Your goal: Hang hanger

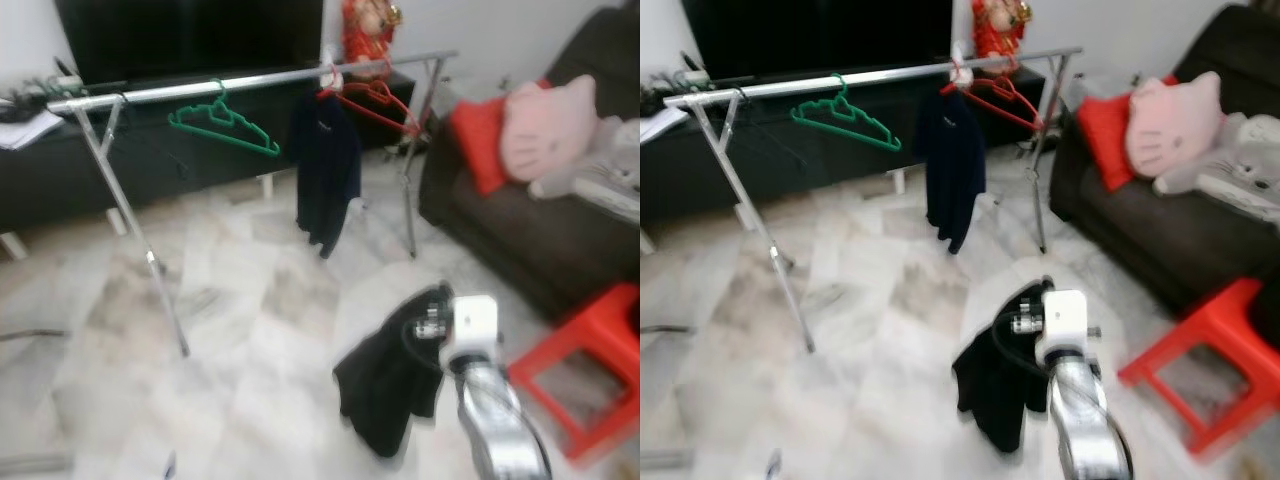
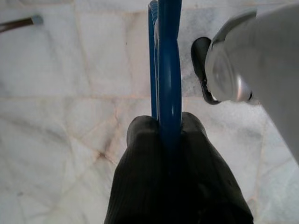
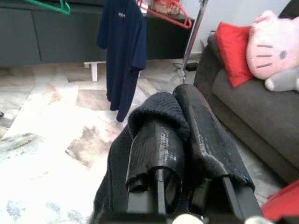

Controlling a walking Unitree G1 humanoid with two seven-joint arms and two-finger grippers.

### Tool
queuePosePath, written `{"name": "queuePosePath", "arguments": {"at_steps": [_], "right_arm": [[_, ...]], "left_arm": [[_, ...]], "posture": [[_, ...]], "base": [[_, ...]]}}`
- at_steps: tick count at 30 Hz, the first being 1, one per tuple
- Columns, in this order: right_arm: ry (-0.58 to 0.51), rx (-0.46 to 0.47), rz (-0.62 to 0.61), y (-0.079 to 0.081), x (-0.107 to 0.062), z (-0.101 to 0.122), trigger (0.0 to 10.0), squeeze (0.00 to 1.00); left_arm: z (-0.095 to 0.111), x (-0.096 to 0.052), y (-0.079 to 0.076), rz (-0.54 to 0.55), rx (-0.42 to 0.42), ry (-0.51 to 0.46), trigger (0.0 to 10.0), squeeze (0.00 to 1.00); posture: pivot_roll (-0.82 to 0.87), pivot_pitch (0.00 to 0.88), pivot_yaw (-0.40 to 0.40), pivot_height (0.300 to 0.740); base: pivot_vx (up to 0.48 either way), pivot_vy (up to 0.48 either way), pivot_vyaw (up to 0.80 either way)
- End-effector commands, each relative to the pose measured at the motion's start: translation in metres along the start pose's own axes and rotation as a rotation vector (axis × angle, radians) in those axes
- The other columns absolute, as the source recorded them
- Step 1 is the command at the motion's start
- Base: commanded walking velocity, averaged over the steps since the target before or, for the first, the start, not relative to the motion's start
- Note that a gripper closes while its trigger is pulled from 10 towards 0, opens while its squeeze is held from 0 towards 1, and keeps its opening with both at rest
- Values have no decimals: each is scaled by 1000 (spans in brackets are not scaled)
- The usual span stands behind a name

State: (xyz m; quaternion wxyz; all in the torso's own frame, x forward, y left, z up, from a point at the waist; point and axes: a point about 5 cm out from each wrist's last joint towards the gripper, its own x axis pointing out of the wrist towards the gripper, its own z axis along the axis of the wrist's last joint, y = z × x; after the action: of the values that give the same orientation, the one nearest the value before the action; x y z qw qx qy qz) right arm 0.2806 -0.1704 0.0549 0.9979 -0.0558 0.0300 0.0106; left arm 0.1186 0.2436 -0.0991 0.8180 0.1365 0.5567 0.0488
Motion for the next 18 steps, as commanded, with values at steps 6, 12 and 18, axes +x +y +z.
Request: {"name": "queuePosePath", "arguments": {"at_steps": [6, 12, 18], "right_arm": [[-49, -15, -1, -2, 6, 13, 10000, 0], [-47, -31, 16, -1, 6, 14, 10000, 0], [-53, -47, 43, 3, 7, 16, 10000, 0]], "left_arm": [[-1, 0, -5, -13, 11, -1, 10000, 0], [-1, 0, -4, -9, 13, -2, 10000, 0], [-2, 0, -3, -5, 22, -1, 10000, 0]], "posture": [[2, 0, -86, 740], [3, 0, -85, 740], [6, 0, -85, 740]], "base": [[-294, 0, 0], [-236, 0, 0], [0, 0, 540]]}}
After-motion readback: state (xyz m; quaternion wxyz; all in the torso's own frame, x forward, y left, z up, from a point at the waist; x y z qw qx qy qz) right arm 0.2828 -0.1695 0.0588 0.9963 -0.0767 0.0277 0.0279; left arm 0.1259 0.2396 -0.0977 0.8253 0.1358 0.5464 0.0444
